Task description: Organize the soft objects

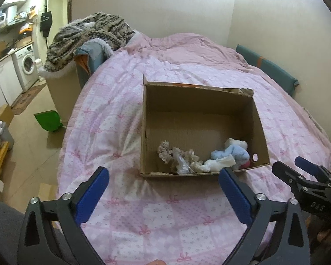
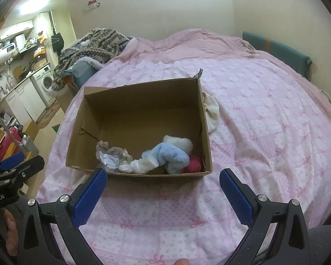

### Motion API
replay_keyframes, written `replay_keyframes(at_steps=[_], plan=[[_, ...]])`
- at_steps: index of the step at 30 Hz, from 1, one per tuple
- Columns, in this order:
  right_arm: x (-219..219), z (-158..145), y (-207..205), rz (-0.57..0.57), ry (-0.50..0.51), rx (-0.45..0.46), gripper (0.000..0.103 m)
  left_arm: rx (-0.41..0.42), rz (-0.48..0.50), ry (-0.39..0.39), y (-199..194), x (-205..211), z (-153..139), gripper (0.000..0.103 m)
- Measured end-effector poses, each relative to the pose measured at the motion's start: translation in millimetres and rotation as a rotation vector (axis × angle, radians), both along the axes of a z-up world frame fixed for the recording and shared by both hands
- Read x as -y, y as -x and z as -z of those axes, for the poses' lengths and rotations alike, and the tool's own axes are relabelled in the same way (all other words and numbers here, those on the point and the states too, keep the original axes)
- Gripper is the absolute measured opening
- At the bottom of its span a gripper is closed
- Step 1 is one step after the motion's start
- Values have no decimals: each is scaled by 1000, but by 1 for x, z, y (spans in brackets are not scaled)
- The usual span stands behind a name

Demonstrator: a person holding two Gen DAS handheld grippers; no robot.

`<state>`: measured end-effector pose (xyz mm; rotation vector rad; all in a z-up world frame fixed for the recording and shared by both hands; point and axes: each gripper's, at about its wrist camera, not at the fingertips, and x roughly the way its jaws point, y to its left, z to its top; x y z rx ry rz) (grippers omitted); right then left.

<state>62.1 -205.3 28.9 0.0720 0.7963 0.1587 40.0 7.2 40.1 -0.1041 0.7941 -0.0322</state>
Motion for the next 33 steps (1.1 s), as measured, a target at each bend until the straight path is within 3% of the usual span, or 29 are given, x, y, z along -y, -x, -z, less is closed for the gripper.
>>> replay_keyframes(at_steps=[8,33], plan=[[5,-1,-1,8,-7,7,103,-6,-13,-31,0,1,2,103],[8,-5,-1,20,-18,22,103,-13,-14,-31,-1,0,3,103]])
